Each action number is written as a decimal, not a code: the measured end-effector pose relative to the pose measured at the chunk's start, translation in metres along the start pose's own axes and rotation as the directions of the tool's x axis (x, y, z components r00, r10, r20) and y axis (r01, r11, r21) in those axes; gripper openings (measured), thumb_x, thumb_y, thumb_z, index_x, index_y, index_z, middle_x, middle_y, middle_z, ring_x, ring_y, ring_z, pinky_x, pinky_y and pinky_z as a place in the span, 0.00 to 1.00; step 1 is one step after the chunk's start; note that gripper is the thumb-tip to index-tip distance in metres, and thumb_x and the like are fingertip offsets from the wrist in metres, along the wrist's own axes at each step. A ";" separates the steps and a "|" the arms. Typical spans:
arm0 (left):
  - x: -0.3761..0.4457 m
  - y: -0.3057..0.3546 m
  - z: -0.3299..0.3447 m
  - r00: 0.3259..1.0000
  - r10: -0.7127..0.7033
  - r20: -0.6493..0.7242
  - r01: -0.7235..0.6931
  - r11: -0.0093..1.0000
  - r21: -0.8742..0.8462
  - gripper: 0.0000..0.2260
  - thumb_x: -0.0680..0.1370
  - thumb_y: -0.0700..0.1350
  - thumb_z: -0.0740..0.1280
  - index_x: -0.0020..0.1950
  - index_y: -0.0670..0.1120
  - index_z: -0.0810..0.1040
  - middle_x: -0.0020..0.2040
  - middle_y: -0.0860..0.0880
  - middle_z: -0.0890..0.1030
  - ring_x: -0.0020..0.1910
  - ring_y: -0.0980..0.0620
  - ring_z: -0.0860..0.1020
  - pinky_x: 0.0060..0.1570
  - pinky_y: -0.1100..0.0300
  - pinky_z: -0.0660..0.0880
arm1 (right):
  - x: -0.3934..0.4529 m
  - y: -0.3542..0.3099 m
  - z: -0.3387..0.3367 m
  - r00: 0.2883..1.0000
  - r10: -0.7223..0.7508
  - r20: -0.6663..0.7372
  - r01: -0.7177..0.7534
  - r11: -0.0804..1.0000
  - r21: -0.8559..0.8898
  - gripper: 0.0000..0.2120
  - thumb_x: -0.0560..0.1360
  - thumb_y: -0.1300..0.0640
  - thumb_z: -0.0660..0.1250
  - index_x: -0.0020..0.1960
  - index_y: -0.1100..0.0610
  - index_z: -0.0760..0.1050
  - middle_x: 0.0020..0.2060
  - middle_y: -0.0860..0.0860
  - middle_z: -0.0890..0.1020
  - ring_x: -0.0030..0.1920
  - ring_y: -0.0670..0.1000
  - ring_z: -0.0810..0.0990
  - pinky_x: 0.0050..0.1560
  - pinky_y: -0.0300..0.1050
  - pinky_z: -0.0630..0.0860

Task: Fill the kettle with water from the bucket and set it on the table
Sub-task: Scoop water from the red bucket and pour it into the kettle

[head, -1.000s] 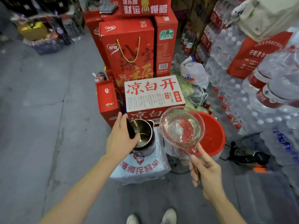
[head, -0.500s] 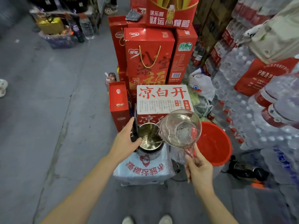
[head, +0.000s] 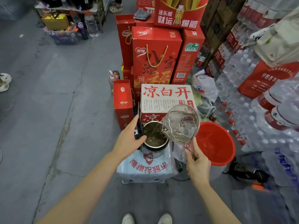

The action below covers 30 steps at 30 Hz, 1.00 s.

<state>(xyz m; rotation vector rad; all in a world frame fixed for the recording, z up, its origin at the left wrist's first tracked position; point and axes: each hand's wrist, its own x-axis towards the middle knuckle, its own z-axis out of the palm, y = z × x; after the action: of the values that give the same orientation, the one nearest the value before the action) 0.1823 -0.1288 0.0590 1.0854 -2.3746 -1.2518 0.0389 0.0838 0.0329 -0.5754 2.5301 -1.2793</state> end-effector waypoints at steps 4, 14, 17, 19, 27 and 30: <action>-0.002 -0.005 -0.002 1.000 -0.007 -0.005 0.007 1.000 -0.005 0.38 0.76 0.48 0.70 0.79 0.56 0.51 0.76 0.54 0.65 0.72 0.51 0.67 0.60 0.63 0.63 | 0.001 -0.009 0.005 0.997 -0.073 -0.014 0.072 0.995 -0.072 0.30 0.78 0.61 0.70 0.77 0.46 0.66 0.37 0.61 0.85 0.39 0.59 0.82 0.44 0.52 0.78; -0.005 -0.010 -0.005 0.999 -0.038 -0.006 0.038 0.999 -0.002 0.38 0.76 0.48 0.70 0.80 0.53 0.49 0.77 0.53 0.64 0.71 0.53 0.68 0.59 0.64 0.66 | -0.005 -0.014 0.017 0.957 -0.270 0.105 0.287 0.834 -0.472 0.27 0.72 0.62 0.75 0.71 0.55 0.76 0.27 0.54 0.80 0.20 0.55 0.75 0.20 0.40 0.65; -0.007 -0.008 -0.007 0.999 -0.040 0.003 0.040 0.999 -0.016 0.38 0.77 0.47 0.69 0.79 0.54 0.49 0.76 0.53 0.65 0.63 0.60 0.72 0.54 0.70 0.66 | -0.001 -0.015 0.015 0.928 -0.356 0.113 0.355 0.746 -0.564 0.23 0.73 0.61 0.70 0.68 0.56 0.80 0.26 0.53 0.79 0.17 0.53 0.69 0.23 0.31 0.52; -0.007 -0.008 -0.007 0.999 -0.041 0.008 0.042 0.999 -0.034 0.38 0.77 0.47 0.69 0.80 0.55 0.49 0.75 0.53 0.67 0.46 0.69 0.72 0.48 0.72 0.67 | 0.002 -0.011 0.016 0.903 -0.398 0.159 0.405 0.669 -0.623 0.30 0.66 0.68 0.77 0.68 0.57 0.80 0.27 0.53 0.79 0.17 0.54 0.70 0.21 0.35 0.58; -0.009 -0.006 0.002 0.998 -0.046 -0.053 0.042 0.996 -0.077 0.37 0.77 0.44 0.68 0.79 0.58 0.50 0.74 0.55 0.67 0.69 0.56 0.70 0.59 0.62 0.70 | 0.011 0.000 0.004 0.739 -0.612 0.283 0.610 0.428 -0.667 0.37 0.57 0.73 0.76 0.66 0.58 0.81 0.31 0.52 0.82 0.22 0.53 0.74 0.19 0.41 0.66; -0.010 -0.005 0.009 0.995 -0.049 -0.083 0.044 0.997 -0.060 0.36 0.78 0.44 0.67 0.78 0.61 0.50 0.75 0.57 0.66 0.70 0.55 0.70 0.59 0.62 0.70 | 0.015 0.019 -0.014 0.818 -0.567 0.094 0.480 0.583 -0.656 0.29 0.67 0.69 0.71 0.68 0.57 0.80 0.29 0.50 0.79 0.20 0.54 0.73 0.18 0.42 0.69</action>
<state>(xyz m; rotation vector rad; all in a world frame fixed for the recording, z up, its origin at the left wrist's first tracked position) 0.1868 -0.1180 0.0509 1.1580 -2.2492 -1.2560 0.0157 0.0972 0.0248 -1.5471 3.0229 -0.4707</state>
